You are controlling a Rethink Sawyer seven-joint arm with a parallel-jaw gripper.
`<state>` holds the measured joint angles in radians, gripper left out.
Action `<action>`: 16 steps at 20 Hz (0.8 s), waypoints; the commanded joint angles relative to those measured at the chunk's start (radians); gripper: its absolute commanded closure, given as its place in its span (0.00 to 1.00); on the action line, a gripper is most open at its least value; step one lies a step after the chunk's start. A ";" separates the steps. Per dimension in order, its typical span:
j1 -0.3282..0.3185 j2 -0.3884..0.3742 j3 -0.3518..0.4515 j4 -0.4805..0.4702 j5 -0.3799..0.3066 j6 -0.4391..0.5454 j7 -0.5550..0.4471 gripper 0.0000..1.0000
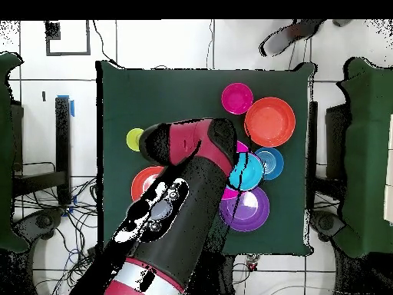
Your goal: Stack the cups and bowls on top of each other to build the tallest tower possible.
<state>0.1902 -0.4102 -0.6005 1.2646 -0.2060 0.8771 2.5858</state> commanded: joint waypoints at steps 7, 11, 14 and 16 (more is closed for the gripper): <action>-0.036 0.102 0.184 0.001 -0.012 -0.196 -0.003 1.00; -0.034 0.114 0.186 -0.002 -0.001 -0.206 0.002 1.00; -0.029 0.107 0.188 0.017 0.003 -0.224 0.003 1.00; -0.026 0.098 0.191 0.034 0.006 -0.232 0.004 1.00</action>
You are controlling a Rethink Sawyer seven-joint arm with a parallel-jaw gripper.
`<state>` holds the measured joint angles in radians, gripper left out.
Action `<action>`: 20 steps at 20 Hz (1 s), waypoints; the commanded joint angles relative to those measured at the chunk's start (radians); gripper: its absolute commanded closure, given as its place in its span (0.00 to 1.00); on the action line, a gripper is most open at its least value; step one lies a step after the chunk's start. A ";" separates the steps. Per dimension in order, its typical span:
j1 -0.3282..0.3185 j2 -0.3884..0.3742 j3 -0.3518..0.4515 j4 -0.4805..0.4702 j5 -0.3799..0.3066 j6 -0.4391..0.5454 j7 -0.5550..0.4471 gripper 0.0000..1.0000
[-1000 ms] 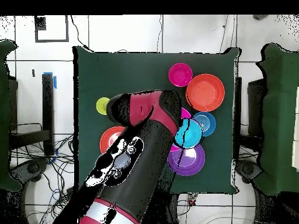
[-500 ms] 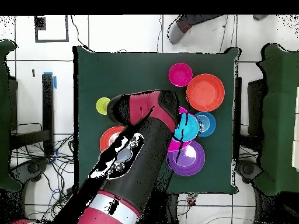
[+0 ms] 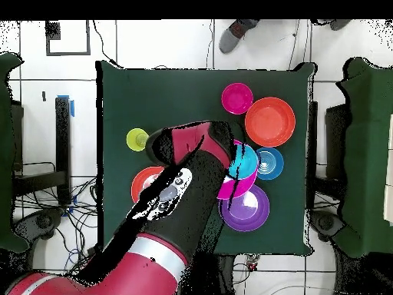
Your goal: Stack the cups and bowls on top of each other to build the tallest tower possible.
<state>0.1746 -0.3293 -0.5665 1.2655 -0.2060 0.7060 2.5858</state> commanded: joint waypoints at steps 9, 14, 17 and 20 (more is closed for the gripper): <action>-0.023 0.002 0.191 0.053 0.017 -0.063 -0.013 1.00; -0.025 -0.002 0.204 0.062 0.016 -0.068 -0.014 1.00; -0.028 -0.005 0.211 0.068 0.014 -0.068 -0.019 1.00; -0.028 -0.009 0.214 0.077 0.010 -0.072 -0.021 1.00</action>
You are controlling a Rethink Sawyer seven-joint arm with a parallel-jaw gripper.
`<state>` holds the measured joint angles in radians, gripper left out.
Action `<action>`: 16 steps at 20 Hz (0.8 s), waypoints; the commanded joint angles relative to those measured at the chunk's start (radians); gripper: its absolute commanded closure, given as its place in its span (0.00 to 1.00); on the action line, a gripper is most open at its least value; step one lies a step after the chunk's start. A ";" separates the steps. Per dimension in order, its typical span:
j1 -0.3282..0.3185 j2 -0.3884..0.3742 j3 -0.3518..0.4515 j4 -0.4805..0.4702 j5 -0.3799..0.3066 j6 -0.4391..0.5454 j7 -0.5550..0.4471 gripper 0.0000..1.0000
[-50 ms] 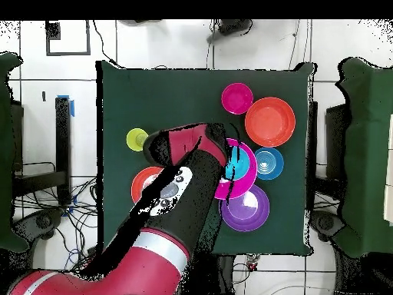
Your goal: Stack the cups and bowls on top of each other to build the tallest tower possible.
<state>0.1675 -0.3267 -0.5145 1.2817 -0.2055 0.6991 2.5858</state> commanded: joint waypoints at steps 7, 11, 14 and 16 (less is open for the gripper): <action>-0.024 -0.004 0.175 0.073 -0.003 -0.094 -0.022 1.00; -0.024 -0.003 0.175 0.078 -0.007 -0.101 -0.020 1.00; -0.021 -0.004 0.172 0.084 -0.011 -0.104 -0.019 1.00; -0.024 -0.002 0.172 0.086 -0.014 -0.108 -0.021 1.00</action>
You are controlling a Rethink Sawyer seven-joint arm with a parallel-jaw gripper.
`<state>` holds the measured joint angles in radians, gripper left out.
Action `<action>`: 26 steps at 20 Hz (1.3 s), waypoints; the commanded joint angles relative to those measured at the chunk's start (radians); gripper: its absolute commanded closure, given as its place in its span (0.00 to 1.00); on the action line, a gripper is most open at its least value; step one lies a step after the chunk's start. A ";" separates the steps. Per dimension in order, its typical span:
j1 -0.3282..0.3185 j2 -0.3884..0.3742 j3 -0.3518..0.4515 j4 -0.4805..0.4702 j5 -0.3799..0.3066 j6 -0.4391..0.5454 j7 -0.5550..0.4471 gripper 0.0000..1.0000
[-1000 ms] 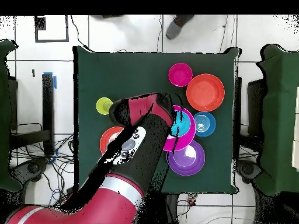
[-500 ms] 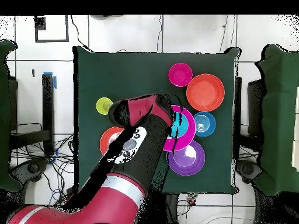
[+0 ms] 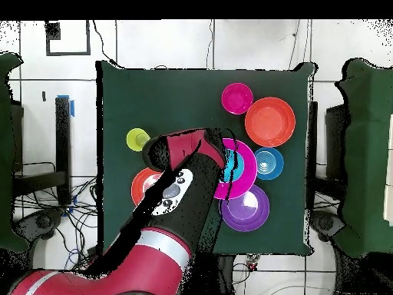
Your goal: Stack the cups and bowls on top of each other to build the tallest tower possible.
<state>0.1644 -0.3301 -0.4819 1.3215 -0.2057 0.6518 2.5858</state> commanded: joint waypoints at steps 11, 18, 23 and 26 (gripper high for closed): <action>-0.034 -0.007 0.114 0.054 -0.039 -0.052 -0.050 1.00; -0.038 -0.003 0.111 0.045 -0.041 -0.048 -0.050 1.00; -0.047 -0.003 0.111 0.036 -0.044 -0.041 -0.060 1.00; -0.052 0.000 0.112 0.033 -0.046 -0.042 -0.062 1.00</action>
<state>0.1332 -0.3312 -0.4807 1.3440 -0.2057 0.6385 2.5858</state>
